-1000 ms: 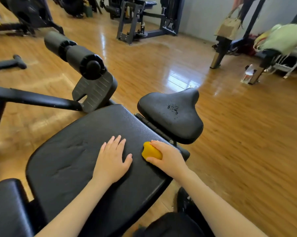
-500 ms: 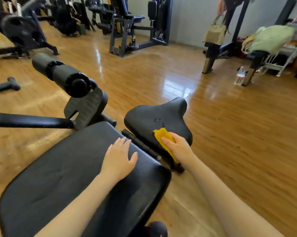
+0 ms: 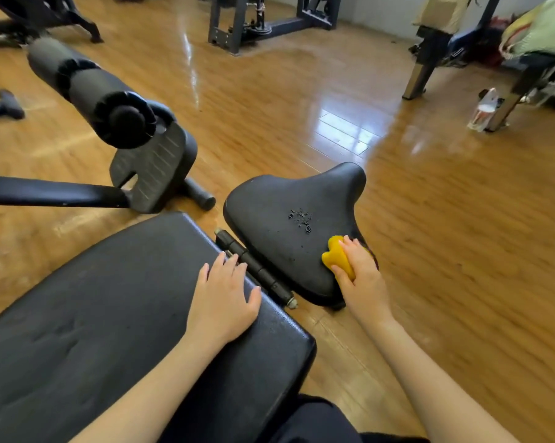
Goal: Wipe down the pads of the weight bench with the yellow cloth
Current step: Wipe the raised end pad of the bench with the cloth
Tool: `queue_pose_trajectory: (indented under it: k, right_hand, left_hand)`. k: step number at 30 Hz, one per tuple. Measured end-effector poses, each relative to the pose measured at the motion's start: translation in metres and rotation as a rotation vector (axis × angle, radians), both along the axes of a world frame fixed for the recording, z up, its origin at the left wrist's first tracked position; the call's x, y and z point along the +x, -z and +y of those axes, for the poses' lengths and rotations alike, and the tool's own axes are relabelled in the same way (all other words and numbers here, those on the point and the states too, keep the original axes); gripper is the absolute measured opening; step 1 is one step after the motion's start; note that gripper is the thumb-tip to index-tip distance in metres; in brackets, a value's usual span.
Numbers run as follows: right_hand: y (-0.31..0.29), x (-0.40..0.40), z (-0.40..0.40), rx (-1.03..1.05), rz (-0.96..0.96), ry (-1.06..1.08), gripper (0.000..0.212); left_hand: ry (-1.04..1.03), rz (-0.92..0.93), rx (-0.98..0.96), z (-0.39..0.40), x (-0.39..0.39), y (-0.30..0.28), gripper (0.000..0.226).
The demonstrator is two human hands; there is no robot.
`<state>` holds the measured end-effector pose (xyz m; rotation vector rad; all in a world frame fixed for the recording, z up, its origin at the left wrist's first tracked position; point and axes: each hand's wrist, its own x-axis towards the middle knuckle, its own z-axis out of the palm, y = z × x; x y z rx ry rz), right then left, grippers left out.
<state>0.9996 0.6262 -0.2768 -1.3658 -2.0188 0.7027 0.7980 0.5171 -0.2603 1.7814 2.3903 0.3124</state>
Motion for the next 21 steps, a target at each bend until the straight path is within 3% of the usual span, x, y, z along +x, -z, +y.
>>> queue_pose_trajectory:
  k: [4,8,12,16,19,21]
  right_hand:
    - [0.012,-0.006,-0.027,0.161,-0.257,-0.378,0.052]
    - [0.009,0.007,0.000,0.200,-0.336,-0.497,0.054]
    - [0.000,0.001,0.029,0.156,-0.188,-0.309,0.047]
    - [-0.014,-0.014,0.055,-0.027,-0.054,-0.023,0.046]
    - [-0.016,-0.026,0.044,0.013,-0.121,0.056,0.047]
    - [-0.008,-0.032,0.019,0.102,-0.208,-0.058,0.050]
  left_hand:
    - [0.002,0.017,-0.023,-0.004,-0.002,0.000,0.059]
    - [0.004,0.039,-0.016,-0.001,-0.001,-0.003,0.067]
    - [0.019,0.038,-0.023,0.002,-0.002,-0.001,0.058]
    - [0.018,0.010,-0.028,0.002,-0.002,-0.001,0.058]
    - [0.015,0.003,-0.024,0.003,-0.002,-0.002,0.058]
    - [0.013,0.013,-0.027,0.002,-0.001,-0.002,0.059]
